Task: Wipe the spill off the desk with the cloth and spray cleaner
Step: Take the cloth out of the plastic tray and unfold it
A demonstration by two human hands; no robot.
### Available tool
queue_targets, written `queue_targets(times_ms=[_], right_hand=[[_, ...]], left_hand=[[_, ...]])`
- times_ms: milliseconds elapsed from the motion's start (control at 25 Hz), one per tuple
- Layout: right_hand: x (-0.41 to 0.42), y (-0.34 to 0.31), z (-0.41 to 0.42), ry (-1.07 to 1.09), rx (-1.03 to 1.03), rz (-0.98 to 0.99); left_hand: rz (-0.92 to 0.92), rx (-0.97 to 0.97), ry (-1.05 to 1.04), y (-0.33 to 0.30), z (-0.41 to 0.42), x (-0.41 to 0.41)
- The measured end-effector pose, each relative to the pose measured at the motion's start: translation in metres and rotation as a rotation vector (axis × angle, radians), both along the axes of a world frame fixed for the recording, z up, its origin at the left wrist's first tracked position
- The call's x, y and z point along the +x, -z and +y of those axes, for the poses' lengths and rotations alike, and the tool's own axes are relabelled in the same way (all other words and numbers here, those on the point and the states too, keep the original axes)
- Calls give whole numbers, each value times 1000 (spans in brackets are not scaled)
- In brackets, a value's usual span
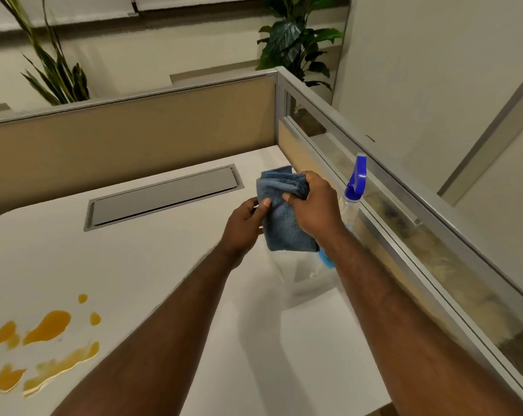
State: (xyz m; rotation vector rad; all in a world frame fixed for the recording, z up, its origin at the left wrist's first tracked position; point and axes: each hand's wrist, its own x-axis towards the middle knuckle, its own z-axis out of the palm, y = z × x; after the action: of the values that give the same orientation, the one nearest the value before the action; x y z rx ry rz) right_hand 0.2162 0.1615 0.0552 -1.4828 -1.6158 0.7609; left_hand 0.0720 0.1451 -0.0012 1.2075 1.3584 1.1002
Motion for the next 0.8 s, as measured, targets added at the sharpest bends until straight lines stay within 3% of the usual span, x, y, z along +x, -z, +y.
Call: queue_targets(times_ms=[200, 320, 400, 480, 560, 720, 800], right_hand=[[-32, -27, -5, -162, 26, 217], [-61, -31, -16, -198, 34, 299], [-80, -31, -22, -229, -85, 323], [-95, -25, -28, -354, -336, 477], [-111, -17, -33, -426, -455, 610], [-145, -2, -47, -274, -339, 621], [-158, 5, -53, -235, -256, 595]], left_hand=[[-173, 134, -166, -33, -20, -38], [-309, 122, -242, -44, -37, -71], [-390, 105, -262, -48, -48, -95], [-437, 83, -250, -50, -56, -116], [-458, 74, -246, -48, -62, -131], [-338, 19, -375, -41, -74, -150], [-370, -42, -274, -39, -80, -156]])
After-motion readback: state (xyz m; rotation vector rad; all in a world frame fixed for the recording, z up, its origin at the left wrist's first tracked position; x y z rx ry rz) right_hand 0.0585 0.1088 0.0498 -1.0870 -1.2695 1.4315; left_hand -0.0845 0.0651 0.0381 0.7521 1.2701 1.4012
